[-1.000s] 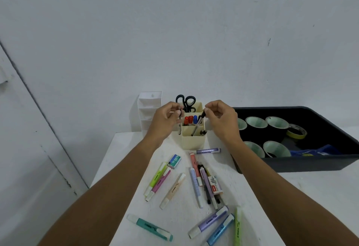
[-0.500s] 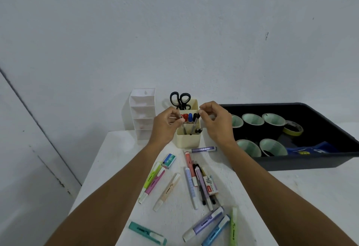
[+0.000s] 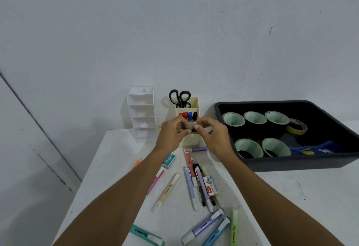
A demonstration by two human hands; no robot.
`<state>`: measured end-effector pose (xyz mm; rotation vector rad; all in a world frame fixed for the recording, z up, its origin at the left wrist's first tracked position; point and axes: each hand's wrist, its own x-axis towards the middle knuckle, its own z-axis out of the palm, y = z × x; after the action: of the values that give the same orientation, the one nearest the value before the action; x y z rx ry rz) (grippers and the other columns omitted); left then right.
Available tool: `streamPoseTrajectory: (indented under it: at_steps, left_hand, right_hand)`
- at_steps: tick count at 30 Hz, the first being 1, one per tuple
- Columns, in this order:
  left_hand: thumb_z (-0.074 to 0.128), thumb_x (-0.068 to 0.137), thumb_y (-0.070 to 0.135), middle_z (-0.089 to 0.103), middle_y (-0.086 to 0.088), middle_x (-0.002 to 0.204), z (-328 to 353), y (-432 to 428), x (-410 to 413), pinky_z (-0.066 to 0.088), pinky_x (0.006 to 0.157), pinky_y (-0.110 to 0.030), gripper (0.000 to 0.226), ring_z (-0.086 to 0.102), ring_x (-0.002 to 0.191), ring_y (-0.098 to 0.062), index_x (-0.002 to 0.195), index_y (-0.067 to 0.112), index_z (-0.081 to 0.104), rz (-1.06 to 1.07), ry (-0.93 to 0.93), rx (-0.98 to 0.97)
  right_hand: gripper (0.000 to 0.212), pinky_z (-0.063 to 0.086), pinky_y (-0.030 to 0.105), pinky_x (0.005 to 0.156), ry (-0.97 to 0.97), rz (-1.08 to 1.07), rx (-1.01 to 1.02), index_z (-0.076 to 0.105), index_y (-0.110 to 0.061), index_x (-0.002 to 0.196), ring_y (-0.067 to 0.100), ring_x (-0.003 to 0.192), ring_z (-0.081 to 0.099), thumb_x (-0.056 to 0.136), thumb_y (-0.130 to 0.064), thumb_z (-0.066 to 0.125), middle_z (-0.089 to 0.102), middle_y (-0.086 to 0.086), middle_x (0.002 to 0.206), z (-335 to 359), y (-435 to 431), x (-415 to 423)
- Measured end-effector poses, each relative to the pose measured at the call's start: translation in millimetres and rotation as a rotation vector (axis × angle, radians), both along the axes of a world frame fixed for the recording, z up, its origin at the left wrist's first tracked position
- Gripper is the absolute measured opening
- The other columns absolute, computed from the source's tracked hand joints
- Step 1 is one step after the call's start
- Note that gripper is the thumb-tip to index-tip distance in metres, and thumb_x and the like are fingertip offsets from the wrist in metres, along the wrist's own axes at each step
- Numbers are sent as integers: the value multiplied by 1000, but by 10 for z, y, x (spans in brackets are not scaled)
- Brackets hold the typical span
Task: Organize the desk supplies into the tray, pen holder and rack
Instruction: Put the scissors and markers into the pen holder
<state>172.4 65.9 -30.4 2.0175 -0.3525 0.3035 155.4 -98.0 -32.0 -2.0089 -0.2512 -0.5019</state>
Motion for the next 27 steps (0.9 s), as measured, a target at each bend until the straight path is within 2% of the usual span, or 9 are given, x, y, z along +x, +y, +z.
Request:
streamPoseTrajectory:
  at_steps: [4,7,9,12,15,18,21,24,27]
  left_hand:
    - [77,77,2,68,-1,102,-88,15,0,55,86,-24,29,66,99,-12,103,12,68,-3,37,62]
    - [74,78,-2,70,-7,104,-100,5,-10,53,88,-20,31,67,96,-13,107,9,70,4,14,93]
    - [72,80,-3,72,-8,101,-85,-15,0,52,87,-18,27,69,93,-14,105,7,72,6,-17,115]
    - [70,82,-1,73,-7,99,-73,-63,13,54,91,-29,25,70,91,-16,105,9,73,7,-28,121]
    - [70,82,-2,73,-7,103,-69,-98,-23,51,91,-23,30,69,95,-16,111,9,71,1,-23,100]
    - [70,83,0,70,-5,114,-91,-91,-80,48,91,-19,41,66,100,-11,122,11,65,-20,-20,102]
    - [70,84,3,65,0,113,-162,-27,-130,53,85,-21,45,63,96,-10,127,13,61,44,-70,103]
    - [69,85,10,63,3,92,-256,44,-231,51,71,-22,29,58,73,-9,113,17,65,104,-148,212]
    - [65,89,17,60,5,90,-403,19,-334,49,74,-26,18,53,77,-9,106,19,68,-26,-67,439]
  right_hand:
    - [26,49,21,73,56,-4,87,65,-24,106,6,96,57,87,-6,63,64,-15,102,-120,-57,-59]
    - [37,47,13,75,112,-25,39,63,-25,110,5,97,56,85,3,59,63,-10,108,-177,-44,-27]
    - [34,50,16,78,136,-52,23,66,-22,108,3,96,58,86,4,59,65,-7,105,-197,-33,25]
    - [30,48,9,76,125,-42,-1,69,-16,106,-3,90,59,87,5,60,67,-7,99,-196,-19,54]
    - [33,48,10,79,140,-56,8,66,-17,113,-1,94,60,88,4,60,66,-7,102,-197,-26,25]
    - [37,46,8,74,177,-67,43,60,-19,119,3,98,59,90,4,57,62,-7,108,-230,-27,-60]
    - [21,44,8,64,198,-151,54,58,-16,101,10,86,60,90,1,55,63,-3,96,-297,-5,-188]
    - [11,48,18,66,340,-110,-177,64,-15,91,14,78,61,90,-7,58,65,-2,86,-404,-11,-265]
    - [12,55,31,75,541,-18,-440,72,-19,93,18,80,64,88,-16,61,67,-2,88,-482,-36,-301]
